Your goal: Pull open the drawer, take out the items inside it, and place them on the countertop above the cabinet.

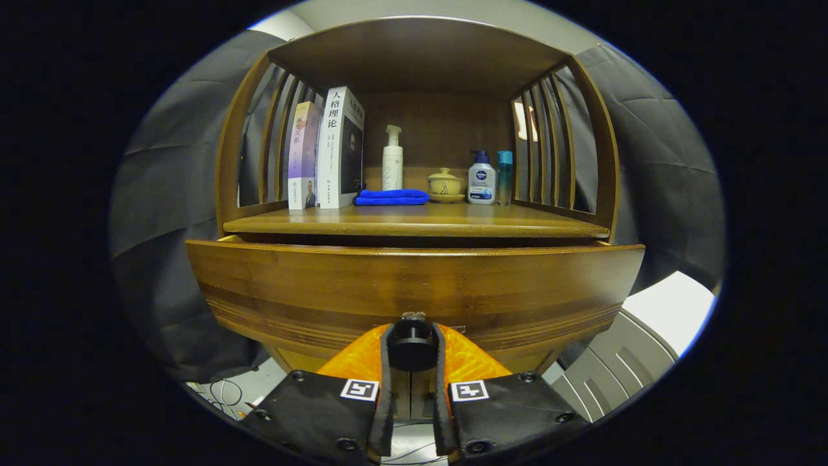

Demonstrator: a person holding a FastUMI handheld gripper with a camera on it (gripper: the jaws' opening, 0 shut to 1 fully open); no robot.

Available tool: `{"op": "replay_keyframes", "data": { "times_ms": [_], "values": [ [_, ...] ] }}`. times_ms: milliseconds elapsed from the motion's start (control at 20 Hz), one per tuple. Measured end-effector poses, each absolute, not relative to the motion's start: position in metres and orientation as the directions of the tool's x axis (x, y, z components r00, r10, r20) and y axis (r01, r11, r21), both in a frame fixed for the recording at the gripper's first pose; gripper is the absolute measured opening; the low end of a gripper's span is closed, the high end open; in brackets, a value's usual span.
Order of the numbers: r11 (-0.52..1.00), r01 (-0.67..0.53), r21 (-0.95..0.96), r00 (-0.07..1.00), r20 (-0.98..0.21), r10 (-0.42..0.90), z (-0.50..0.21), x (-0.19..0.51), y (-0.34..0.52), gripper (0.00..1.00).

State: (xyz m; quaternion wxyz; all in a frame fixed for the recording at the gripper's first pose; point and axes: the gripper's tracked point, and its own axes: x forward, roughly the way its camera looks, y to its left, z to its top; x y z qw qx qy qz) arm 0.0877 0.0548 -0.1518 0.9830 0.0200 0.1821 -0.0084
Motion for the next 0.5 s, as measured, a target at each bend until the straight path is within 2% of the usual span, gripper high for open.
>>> {"op": "replay_keyframes", "data": {
  "times_ms": [500],
  "values": [
    [0.999,0.025,0.042,0.931,-0.365,-0.008,-0.147,0.041,0.054,0.27]
  ]
}}
